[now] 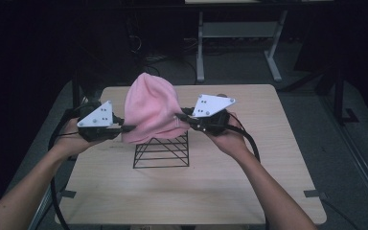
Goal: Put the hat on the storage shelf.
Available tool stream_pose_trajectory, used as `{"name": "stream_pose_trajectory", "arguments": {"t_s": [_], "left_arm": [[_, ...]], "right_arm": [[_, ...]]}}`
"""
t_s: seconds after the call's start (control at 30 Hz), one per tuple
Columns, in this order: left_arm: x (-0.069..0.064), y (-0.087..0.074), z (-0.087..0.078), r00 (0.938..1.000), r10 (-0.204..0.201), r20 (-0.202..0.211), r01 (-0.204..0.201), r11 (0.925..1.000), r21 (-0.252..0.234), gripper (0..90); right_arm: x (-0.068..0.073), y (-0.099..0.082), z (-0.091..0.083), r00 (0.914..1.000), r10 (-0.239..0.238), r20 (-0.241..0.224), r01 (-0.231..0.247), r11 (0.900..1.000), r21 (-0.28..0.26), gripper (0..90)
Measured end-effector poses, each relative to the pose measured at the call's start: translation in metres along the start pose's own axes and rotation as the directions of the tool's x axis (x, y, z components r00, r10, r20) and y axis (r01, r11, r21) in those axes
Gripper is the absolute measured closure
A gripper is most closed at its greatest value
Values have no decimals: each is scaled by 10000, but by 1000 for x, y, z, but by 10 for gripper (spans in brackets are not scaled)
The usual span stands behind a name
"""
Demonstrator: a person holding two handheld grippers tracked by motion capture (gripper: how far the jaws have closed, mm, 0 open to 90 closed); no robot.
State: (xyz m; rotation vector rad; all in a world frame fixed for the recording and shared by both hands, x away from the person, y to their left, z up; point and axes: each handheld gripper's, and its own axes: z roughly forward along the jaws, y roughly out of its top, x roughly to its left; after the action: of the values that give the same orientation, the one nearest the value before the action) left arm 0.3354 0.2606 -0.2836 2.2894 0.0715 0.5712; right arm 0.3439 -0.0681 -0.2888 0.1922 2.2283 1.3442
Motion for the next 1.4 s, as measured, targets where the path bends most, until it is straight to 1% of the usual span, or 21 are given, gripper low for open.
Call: {"name": "stream_pose_trajectory", "arguments": {"t_s": [0.1, 0.13, 0.3, 0.4, 0.43, 0.47, 0.5, 0.53, 0.57, 0.73, 0.8, 0.83, 0.87, 0.9, 0.93, 1.0, 1.07, 1.13, 1.2, 1.33, 1.4], "left_arm": [[-4, -3, 2, 10000, -23, 42, 23, 10000, -2, 804], [-5, -3, 2, 10000, -2, 90, 1, 10000, 72, 803], [-9, -7, 5, 9999, 43, 165, -46, 9998, 212, 801], [-11, -11, 9, 9996, -74, 256, 66, 9994, 343, 795], [-12, -12, 10, 9996, -68, 278, 57, 9992, 390, 795], [-13, -13, 12, 9995, -88, 319, 74, 9990, 437, 795], [-14, -14, 13, 9995, -41, 326, 23, 9985, 539, 795], [-15, -15, 13, 9995, -23, 316, 6, 9986, 532, 795], [-15, -15, 13, 9993, -101, 362, 84, 9989, 467, 795], [-17, -20, 18, 9988, -161, 456, 130, 9975, 688, 795], [-16, -22, 20, 9988, -298, 394, 270, 9973, 682, 795], [-15, -23, 21, 9990, -332, 297, 310, 9970, 713, 796], [-15, -23, 21, 9989, -403, 227, 387, 9968, 704, 797], [-14, -24, 22, 9991, -394, 171, 381, 9968, 706, 799], [-13, -25, 23, 9990, -433, 103, 423, 9958, 813, 800], [-12, -27, 25, 9990, -456, 33, 451, 9942, 977, 802], [-11, -27, 27, 9988, -469, -120, 479, 9934, 1038, 803], [-10, -25, 29, 9985, -487, -237, 508, 9938, 988, 803], [-9, -22, 29, 9984, -451, -354, 478, 9956, 803, 802], [-11, -15, 26, 9980, -311, -542, 332, 9987, 375, 799], [-12, -14, 26, 9981, -305, -536, 319, 9992, 258, 801]], "right_arm": [[3, -3, -1, 10000, 36, -86, -36, 10000, 37, 815], [4, -4, -1, 9998, 125, -124, -124, 9999, 76, 815], [7, -11, 0, 9992, 236, -322, -228, 9994, 268, 816], [9, -15, 4, 9971, 342, -676, -299, 9975, 636, 816], [9, -15, 4, 9971, 342, -676, -299, 9975, 636, 816], [10, -18, 6, 9956, 371, -860, -310, 9969, 718, 816], [10, -18, 6, 9956, 371, -860, -310, 9969, 718, 816], [11, -21, 8, 9950, 364, -927, -289, 9962, 818, 816], [11, -21, 8, 9950, 364, -927, -289, 9962, 818, 816], [12, -28, 11, 9902, 591, -1266, -448, 9926, 1130, 816], [12, -31, 13, 9884, 665, -1365, -480, 9897, 1346, 816], [12, -32, 15, 9887, 696, -1331, -497, 9879, 1470, 816], [12, -33, 15, 9896, 670, -1272, -478, 9878, 1485, 817], [12, -33, 15, 9887, 765, -1288, -576, 9878, 1448, 817], [11, -33, 15, 9895, 729, -1248, -549, 9883, 1421, 817], [11, -34, 17, 9905, 701, -1180, -511, 9863, 1571, 817], [11, -37, 21, 9905, 716, -1175, -489, 9814, 1857, 819], [11, -38, 22, 9911, 645, -1162, -415, 9808, 1903, 820], [12, -42, 24, 9889, 777, -1266, -507, 9777, 2039, 822], [15, -53, 30, 9872, 865, -1338, -524, 9693, 2404, 824], [16, -58, 34, 9855, 919, -1424, -517, 9632, 2637, 825]]}}
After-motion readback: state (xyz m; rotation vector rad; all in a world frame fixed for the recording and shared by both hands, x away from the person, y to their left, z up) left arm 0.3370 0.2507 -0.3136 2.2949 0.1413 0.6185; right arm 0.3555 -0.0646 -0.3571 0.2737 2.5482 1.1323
